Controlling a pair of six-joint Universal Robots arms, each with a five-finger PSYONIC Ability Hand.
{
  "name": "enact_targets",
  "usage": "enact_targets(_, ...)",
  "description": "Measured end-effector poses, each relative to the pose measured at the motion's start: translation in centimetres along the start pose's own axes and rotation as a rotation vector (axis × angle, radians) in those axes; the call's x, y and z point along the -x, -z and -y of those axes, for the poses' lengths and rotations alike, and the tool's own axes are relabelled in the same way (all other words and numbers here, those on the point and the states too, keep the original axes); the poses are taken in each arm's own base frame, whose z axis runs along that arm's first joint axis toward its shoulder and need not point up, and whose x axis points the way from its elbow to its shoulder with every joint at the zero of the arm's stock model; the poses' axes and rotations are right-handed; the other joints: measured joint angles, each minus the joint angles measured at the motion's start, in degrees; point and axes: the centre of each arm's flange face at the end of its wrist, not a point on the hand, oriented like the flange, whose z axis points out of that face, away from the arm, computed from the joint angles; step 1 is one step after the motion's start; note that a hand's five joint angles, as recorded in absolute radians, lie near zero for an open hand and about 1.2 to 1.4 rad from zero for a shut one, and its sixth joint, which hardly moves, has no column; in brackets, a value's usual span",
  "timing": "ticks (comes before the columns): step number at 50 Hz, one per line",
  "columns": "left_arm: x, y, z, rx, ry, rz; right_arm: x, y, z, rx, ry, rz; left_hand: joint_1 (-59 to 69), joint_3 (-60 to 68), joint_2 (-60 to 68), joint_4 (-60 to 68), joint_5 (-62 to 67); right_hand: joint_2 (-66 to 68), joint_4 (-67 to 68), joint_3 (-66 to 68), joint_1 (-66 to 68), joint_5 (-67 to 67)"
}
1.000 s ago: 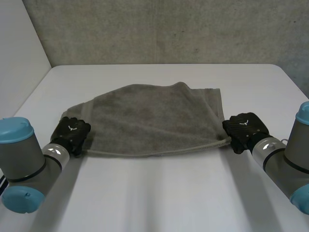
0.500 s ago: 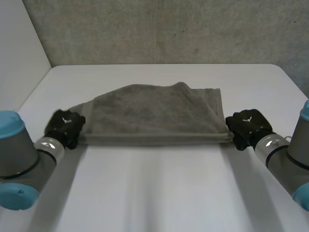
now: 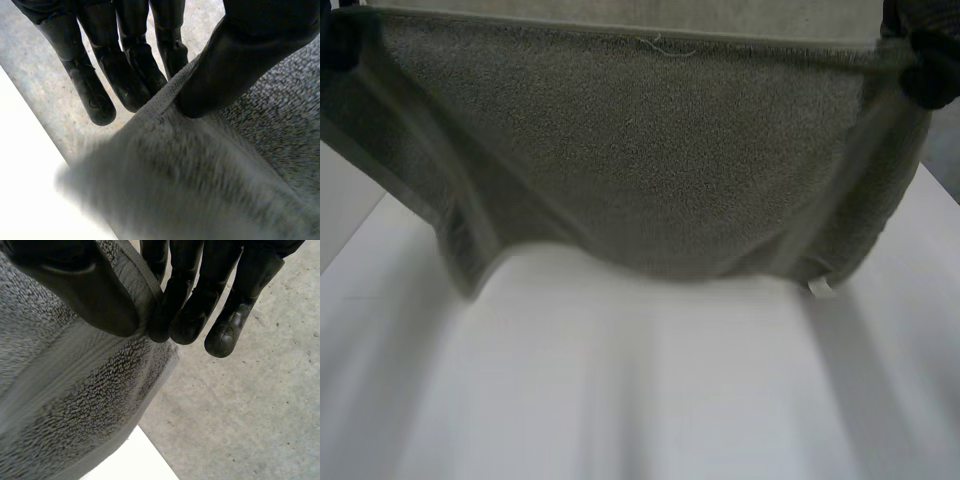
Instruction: Fold the towel.
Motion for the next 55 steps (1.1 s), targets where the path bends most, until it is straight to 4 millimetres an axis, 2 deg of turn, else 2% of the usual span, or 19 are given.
enact_targets(2,-0.1,-0.6,-0.8,0.024,0.001,-0.005,-0.1,-0.6,0.0,0.014,0.018,0.006,0.0,0.0,0.0,0.0,0.0,0.0,0.0,0.0,0.0,0.0)
enact_targets(5,-0.6,-1.7,-3.1,0.081,0.005,-0.020,0.1,-2.2,-0.9,0.049,0.056,0.022,0.0,0.0,0.0,0.0,0.0,0.0,0.0,0.0,0.0,0.0)
enact_targets(13,-3.0,-4.5,-10.4,0.222,0.017,-0.074,1.9,-7.0,-4.9,0.141,0.132,0.028,0.0,0.0,0.0,0.0,0.0,0.0,0.0,0.0,0.0,0.0)
enact_targets(17,-3.6,-6.1,-12.6,0.238,0.017,-0.078,3.2,-9.4,-5.9,0.123,0.153,-0.010,0.0,0.1,0.0,0.0,0.0,0.0,0.0,0.0,0.0,0.0)
enact_targets(20,-3.7,-7.5,-13.3,0.220,0.015,-0.070,3.8,-11.1,-5.9,0.075,0.171,-0.060,0.0,0.1,0.1,0.0,0.0,0.0,0.0,0.0,0.0,0.0)
enact_targets(23,-3.4,-9.1,-12.8,0.174,0.010,-0.046,3.7,-12.7,-5.2,-0.005,0.192,-0.130,0.0,0.2,0.1,0.0,0.0,0.0,0.0,0.0,0.0,0.0)
enact_targets(26,-2.8,-10.6,-11.2,0.105,0.005,-0.008,3.0,-13.8,-3.7,-0.109,0.206,-0.216,0.0,0.2,0.1,0.0,0.0,0.0,0.0,0.0,0.0,0.0)
enact_targets(29,-1.8,-12.3,-8.1,-0.001,0.004,0.046,1.5,-14.4,-1.2,-0.239,0.210,-0.319,0.0,0.2,0.1,0.0,0.0,0.0,0.0,0.0,0.0,0.0)
enact_targets(33,-0.9,-13.3,-4.9,-0.106,0.010,0.088,0.1,-14.2,1.2,-0.341,0.203,-0.394,0.0,0.2,0.1,0.0,0.0,0.0,0.0,0.0,0.0,0.0)
enact_targets(35,-0.4,-13.8,-2.7,-0.183,0.018,0.112,-0.8,-14.0,2.7,-0.405,0.188,-0.435,0.0,0.2,0.2,0.0,0.0,0.0,0.0,0.0,0.0,0.0)
enact_targets(39,0.0,-14.1,-0.4,-0.271,0.033,0.129,-1.5,-13.6,3.9,-0.454,0.164,-0.453,0.0,0.2,0.2,0.0,0.7,0.0,0.0,0.0,0.0,0.4)
enact_targets(43,0.0,-14.1,-0.5,-0.285,0.041,0.125,-1.1,-13.7,3.4,-0.436,0.156,-0.413,0.0,0.2,0.2,0.0,1.0,0.0,0.0,0.0,0.0,0.6)
enact_targets(48,-1.1,-13.5,-4.5,-0.184,0.042,0.078,1.2,-14.4,0.3,-0.329,0.165,-0.268,0.1,0.2,0.2,0.0,1.1,0.0,0.0,0.0,0.0,0.6)
enact_targets(53,-3.4,-11.4,-11.0,-0.021,0.043,-0.036,5.4,-14.9,-5.6,-0.161,0.169,-0.036,0.2,0.2,0.2,0.0,1.1,0.0,0.0,0.0,0.0,0.6)
enact_targets(55,-4.7,-9.8,-14.5,0.060,0.046,-0.103,7.4,-14.7,-8.6,-0.084,0.166,0.061,0.2,0.2,0.2,0.0,1.1,0.0,0.0,0.0,0.0,0.6)
